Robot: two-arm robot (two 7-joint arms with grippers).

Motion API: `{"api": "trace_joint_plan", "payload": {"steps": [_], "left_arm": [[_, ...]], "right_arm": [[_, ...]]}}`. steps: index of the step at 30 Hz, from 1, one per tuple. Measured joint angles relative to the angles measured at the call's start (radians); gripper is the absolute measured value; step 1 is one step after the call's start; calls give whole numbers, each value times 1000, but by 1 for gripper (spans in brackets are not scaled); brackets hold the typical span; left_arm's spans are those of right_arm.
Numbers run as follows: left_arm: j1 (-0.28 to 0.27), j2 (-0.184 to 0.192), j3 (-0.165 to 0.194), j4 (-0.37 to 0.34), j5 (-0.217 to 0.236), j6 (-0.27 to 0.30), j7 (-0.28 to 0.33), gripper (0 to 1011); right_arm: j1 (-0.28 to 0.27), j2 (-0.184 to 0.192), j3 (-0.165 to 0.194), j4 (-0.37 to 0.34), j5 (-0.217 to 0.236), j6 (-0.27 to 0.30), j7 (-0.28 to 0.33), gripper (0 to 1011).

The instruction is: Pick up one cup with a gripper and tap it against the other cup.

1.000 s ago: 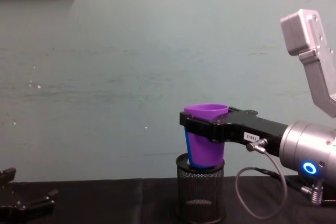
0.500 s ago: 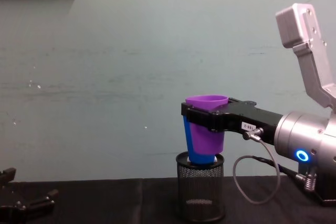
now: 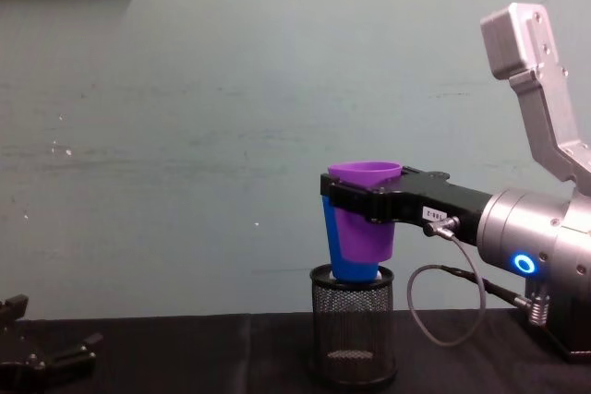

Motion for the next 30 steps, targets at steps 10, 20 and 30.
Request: {"api": "trace_joint_plan", "payload": {"steps": [10,20,30], "left_arm": [[0,0,0,0,0,0,0,1000],[0,0,0,0,0,0,0,1000],[0,0,0,0,0,0,0,1000]], "right_arm": [[6,-3,5,-1,0,0,2,743],[5,-3,4,-2,1,0,3,743],[5,-2,3,-3,2,0,4,743]]}}
